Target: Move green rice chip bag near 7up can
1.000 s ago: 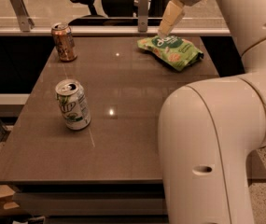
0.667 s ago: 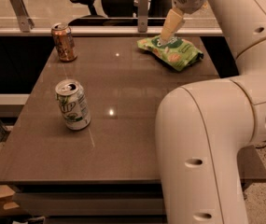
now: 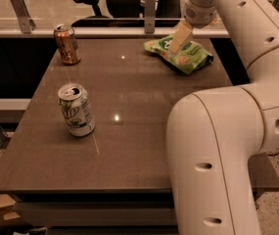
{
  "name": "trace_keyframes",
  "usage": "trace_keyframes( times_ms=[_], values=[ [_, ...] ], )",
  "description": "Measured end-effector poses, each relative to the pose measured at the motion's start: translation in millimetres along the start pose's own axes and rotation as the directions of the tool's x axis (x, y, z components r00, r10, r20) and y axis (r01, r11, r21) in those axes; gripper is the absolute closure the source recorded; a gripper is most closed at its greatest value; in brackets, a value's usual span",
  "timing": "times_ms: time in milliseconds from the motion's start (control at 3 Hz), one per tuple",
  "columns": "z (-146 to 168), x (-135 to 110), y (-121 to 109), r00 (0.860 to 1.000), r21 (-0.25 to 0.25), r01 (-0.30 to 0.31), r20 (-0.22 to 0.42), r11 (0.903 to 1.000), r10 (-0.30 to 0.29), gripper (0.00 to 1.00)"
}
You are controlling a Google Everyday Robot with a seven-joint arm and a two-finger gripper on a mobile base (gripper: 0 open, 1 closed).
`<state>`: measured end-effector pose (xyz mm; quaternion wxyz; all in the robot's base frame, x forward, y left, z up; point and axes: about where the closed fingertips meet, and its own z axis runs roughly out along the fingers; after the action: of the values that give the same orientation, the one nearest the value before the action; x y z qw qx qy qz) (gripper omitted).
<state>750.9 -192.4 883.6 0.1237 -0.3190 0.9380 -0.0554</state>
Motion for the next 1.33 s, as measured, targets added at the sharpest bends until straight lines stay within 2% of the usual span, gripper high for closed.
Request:
trace_keyframes(
  times_ms=[667,1000,1333],
  values=[
    [38.2,9.3,4.5,0.999,-0.069,-0.024,-0.033,0.9973,0.022,0.00],
    [47.3,7.4,5.2,0.999,-0.080,-0.015,-0.040,0.9967,0.011,0.19],
    [50.0,3.7,5.4,0.999,-0.077,0.001,-0.041,0.9970,-0.004,0.42]
  ],
)
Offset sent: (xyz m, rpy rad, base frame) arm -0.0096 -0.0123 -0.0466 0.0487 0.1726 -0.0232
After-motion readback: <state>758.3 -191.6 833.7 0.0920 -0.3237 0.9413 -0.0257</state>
